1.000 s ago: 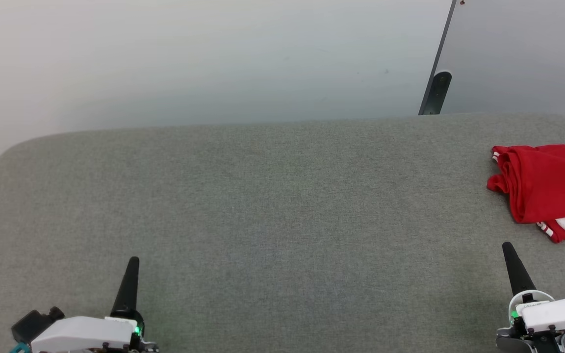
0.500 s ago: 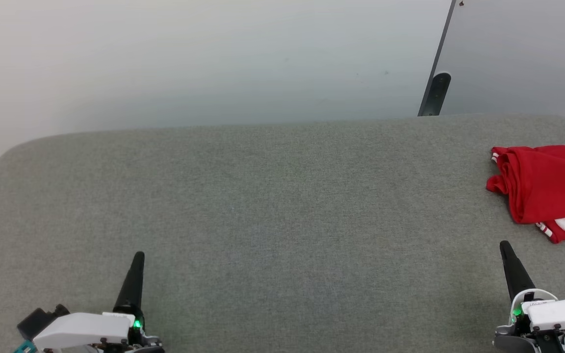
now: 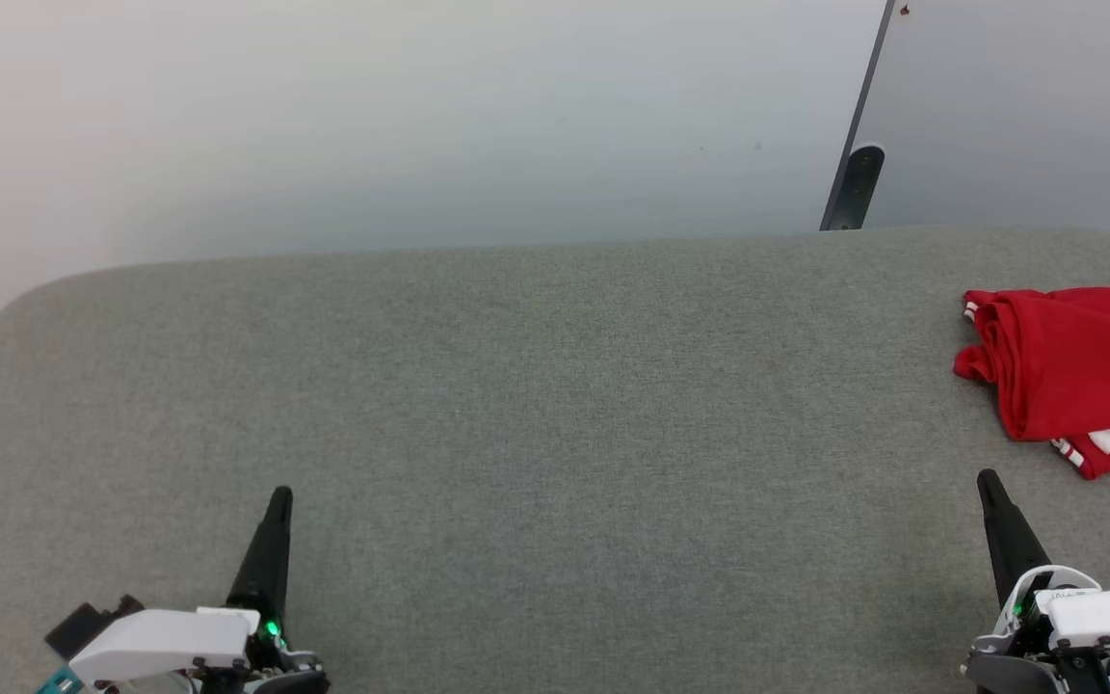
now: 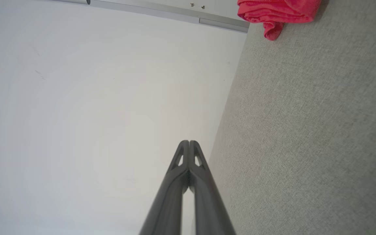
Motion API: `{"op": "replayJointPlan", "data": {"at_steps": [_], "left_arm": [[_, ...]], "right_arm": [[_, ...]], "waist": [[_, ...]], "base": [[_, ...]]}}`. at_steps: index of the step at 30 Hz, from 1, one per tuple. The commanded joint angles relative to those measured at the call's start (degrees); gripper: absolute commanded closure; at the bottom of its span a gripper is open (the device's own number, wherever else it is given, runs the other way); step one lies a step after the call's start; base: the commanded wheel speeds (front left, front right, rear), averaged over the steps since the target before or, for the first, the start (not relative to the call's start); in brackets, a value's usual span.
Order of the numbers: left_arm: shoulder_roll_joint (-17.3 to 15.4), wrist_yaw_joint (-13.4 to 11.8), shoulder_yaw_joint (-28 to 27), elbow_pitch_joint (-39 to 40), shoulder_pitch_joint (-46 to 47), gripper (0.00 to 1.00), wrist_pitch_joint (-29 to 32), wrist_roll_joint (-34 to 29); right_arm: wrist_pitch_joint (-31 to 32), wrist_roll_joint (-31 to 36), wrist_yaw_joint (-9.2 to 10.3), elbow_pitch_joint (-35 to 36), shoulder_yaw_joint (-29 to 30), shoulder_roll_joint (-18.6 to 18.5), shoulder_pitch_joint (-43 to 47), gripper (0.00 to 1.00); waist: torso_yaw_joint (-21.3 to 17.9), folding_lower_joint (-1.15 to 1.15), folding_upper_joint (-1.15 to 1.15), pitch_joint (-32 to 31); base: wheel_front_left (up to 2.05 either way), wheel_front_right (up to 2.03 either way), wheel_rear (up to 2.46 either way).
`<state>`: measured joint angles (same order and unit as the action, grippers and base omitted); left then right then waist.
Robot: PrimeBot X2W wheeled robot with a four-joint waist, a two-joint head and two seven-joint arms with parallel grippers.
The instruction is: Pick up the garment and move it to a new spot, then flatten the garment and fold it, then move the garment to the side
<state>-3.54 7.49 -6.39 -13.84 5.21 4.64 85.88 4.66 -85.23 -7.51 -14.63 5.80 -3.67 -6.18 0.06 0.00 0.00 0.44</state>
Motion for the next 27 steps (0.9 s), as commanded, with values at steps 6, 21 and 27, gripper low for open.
{"op": "replayJointPlan", "data": {"at_steps": [6,21,27], "left_arm": [[0.32,0.00,-0.23,-0.07,0.79,1.00,0.84,2.70],[0.71,0.00,-0.25,-0.26,1.31,1.00,2.11,6.60],[0.71,0.00,-0.24,-0.25,1.31,1.00,2.10,6.60]], "right_arm": [[0.94,-2.87,0.03,0.46,0.49,0.32,-0.11,1.00],[2.06,-7.28,0.04,0.73,0.81,0.97,-0.01,1.00],[2.06,-7.28,0.04,0.73,0.79,0.96,-0.01,1.00]], "waist": [[-0.02,0.00,0.00,-0.08],[-0.06,0.00,0.00,-0.26],[-0.06,0.00,0.00,-0.26]], "base": [[0.00,0.00,0.00],[0.00,0.00,0.00],[0.00,0.00,0.00]]}}
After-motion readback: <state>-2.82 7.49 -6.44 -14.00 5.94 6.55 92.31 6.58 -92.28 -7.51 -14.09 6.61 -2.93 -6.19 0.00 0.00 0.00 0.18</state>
